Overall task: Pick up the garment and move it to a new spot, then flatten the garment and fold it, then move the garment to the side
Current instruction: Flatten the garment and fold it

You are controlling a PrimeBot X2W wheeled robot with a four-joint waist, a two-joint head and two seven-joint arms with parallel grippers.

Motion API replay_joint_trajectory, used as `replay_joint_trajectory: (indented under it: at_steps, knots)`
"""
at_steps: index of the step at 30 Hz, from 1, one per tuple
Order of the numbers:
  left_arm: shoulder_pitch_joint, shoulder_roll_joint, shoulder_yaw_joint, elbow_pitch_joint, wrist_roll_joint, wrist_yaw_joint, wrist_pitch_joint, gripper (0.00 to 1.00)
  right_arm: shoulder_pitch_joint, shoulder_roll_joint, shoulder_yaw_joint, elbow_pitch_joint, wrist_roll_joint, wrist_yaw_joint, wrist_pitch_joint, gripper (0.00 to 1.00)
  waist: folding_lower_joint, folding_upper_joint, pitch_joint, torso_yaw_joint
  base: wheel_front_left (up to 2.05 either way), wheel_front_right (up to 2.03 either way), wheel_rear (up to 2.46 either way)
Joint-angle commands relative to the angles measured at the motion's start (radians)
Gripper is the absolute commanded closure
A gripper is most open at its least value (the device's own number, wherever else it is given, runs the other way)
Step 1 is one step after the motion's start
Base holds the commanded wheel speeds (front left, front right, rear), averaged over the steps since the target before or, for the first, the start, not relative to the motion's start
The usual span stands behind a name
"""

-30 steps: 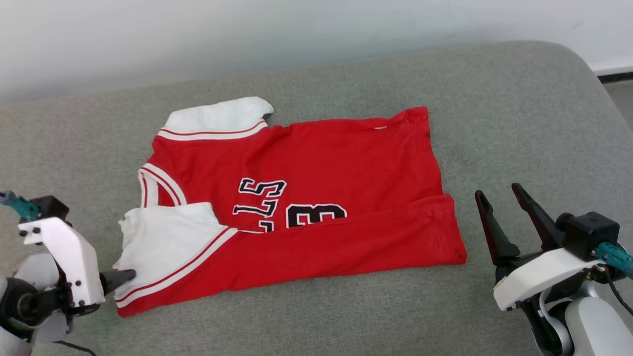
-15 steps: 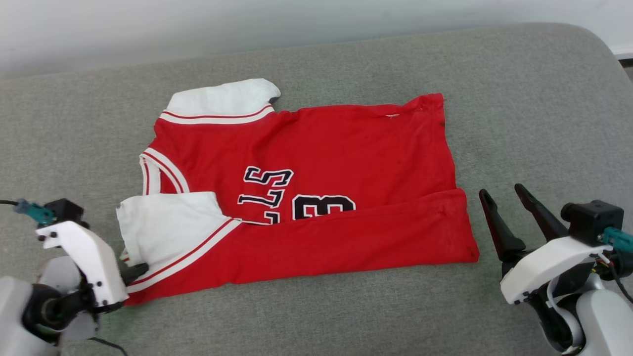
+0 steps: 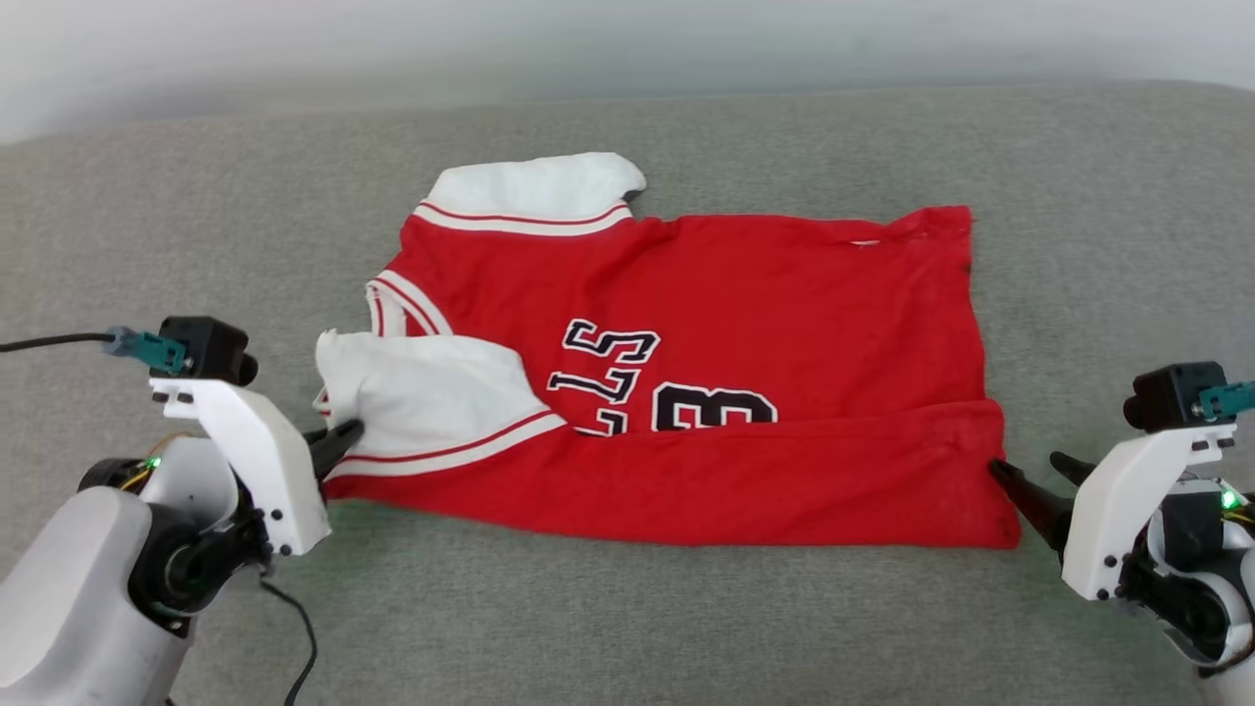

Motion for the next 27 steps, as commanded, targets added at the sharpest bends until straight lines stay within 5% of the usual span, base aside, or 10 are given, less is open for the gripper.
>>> replay_joint_trajectory:
  at_steps: [1, 10, 11, 13, 27]
  knots:
    - [-0.012, -0.006, 0.001, -0.008, 0.006, -0.002, -0.009, 1.0, -0.02, 0.001, -0.002, -0.002, 0.011, -0.001, 0.015, 0.0, 0.0, 0.0, 0.01, 0.018, 0.0, 0.0, 0.0]
    - [-0.002, -0.035, -0.02, -0.083, 0.043, 0.007, -0.066, 1.0, -0.018, 0.065, 0.017, 0.093, 0.019, -0.001, 0.186, 0.0, 0.0, 0.0, 0.047, 0.064, 0.0, 0.0, 0.0]
    - [0.002, -0.036, -0.021, -0.085, 0.046, 0.007, -0.07, 1.0, -0.013, 0.075, 0.024, 0.106, 0.025, -0.001, 0.197, 0.51, 0.0, 0.0, 0.049, 0.067, 0.0, 0.0, 0.0]
    - [0.008, -0.038, -0.022, -0.085, 0.045, 0.01, -0.078, 1.0, -0.015, 0.087, 0.032, 0.121, 0.032, 0.0, 0.198, 1.0, 0.0, 0.0, 0.052, 0.07, 0.0, 0.0, 0.0]
    - [0.085, -0.041, -0.001, -0.08, 0.054, 0.033, -0.167, 1.0, -0.053, 0.018, 0.082, 0.079, 0.074, 0.0, 0.112, 1.0, 0.0, 0.0, -0.047, 0.048, 0.0, 0.0, 0.0]
